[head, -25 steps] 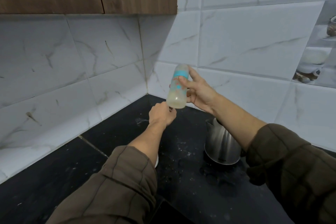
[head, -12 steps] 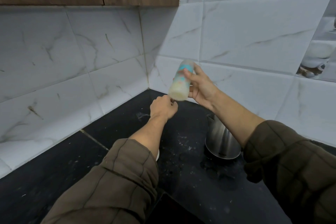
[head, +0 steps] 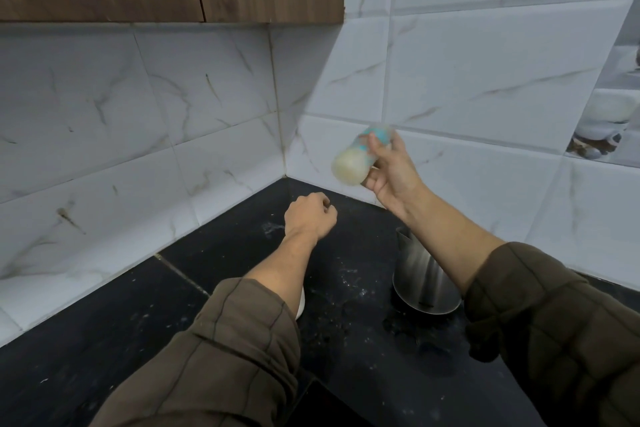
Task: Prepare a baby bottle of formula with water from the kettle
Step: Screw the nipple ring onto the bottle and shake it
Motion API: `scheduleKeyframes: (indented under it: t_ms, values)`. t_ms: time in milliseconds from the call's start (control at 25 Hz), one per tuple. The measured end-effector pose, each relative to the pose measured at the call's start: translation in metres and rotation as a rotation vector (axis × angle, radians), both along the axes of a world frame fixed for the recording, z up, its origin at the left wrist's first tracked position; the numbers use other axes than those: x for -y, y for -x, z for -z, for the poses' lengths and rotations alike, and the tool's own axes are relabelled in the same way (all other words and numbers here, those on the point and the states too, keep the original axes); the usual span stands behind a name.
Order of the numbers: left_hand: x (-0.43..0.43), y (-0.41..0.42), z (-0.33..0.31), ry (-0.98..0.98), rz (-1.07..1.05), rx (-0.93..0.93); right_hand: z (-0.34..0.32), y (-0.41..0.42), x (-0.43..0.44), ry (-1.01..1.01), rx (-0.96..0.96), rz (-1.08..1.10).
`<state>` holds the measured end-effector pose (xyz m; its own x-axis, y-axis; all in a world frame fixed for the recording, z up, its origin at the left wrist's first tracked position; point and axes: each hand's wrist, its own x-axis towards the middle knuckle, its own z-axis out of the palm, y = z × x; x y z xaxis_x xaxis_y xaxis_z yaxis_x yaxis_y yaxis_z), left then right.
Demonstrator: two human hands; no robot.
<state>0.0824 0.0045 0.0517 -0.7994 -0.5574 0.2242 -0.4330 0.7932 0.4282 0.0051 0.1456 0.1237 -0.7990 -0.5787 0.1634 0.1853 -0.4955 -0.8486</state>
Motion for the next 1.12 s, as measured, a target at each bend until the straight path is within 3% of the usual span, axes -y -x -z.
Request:
scheduleKeyframes:
  t_ms: [80,200,280,440,640,840,1000,1120]
  values:
    - [0.001,0.0,0.0,0.019,0.004,-0.004,-0.003,0.006,0.0,0.049,0.058,0.069]
    - [-0.001,0.004,0.0,0.014,-0.001,0.013,-0.003,0.0,-0.009,-0.193,-0.142,-0.173]
    - [-0.005,0.004,-0.003,0.012,-0.006,0.012,-0.002,-0.001,-0.011,-0.229,-0.215,-0.263]
    - [-0.006,0.007,0.001,-0.011,0.015,-0.014,-0.009,0.009,-0.002,0.013,0.013,0.027]
    - [-0.002,0.013,0.003,-0.008,0.001,-0.012,-0.004,0.008,-0.009,-0.184,-0.17,-0.174]
    - [0.001,0.014,0.005,-0.001,0.009,-0.02,-0.009,0.02,-0.005,0.057,0.052,0.115]
    - [0.001,0.017,0.006,0.002,0.001,0.001,-0.002,0.008,-0.012,-0.244,-0.178,-0.155]
    - [0.001,0.017,0.007,-0.001,0.009,-0.014,-0.003,0.009,-0.01,-0.142,-0.129,-0.069]
